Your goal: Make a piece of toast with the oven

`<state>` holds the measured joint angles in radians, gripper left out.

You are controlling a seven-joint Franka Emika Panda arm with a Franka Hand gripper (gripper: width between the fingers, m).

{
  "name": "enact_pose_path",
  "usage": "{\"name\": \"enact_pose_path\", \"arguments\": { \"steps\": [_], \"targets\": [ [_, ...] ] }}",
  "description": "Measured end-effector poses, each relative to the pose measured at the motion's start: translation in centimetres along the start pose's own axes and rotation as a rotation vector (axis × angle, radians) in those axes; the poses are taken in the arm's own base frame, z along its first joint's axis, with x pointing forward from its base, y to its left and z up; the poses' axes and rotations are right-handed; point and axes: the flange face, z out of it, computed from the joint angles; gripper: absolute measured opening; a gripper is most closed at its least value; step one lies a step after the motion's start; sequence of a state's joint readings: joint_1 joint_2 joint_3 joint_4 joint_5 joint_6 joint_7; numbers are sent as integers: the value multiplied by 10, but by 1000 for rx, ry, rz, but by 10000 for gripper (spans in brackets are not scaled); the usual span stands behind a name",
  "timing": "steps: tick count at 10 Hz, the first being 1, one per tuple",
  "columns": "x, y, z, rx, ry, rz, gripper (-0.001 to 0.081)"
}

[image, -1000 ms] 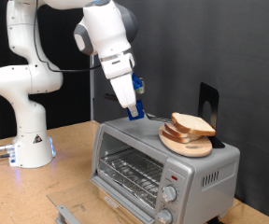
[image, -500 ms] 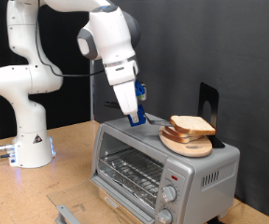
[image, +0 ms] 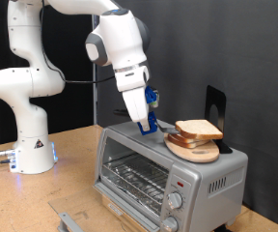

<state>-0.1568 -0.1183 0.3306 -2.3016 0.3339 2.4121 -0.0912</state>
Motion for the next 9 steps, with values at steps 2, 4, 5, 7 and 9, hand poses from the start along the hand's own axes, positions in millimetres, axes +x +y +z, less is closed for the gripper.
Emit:
{"name": "enact_pose_path", "arguments": {
  "steps": [2,4,5,7,9],
  "targets": [
    [6,-2,3,1,4,-2,331],
    [10,-5,6,5,6,-6,328],
    [10,-6,7,6,5,-10,328],
    [10,-10,9,31,3,-17,328],
    [8,-10,11,90,9,-26,328]
  ]
}}
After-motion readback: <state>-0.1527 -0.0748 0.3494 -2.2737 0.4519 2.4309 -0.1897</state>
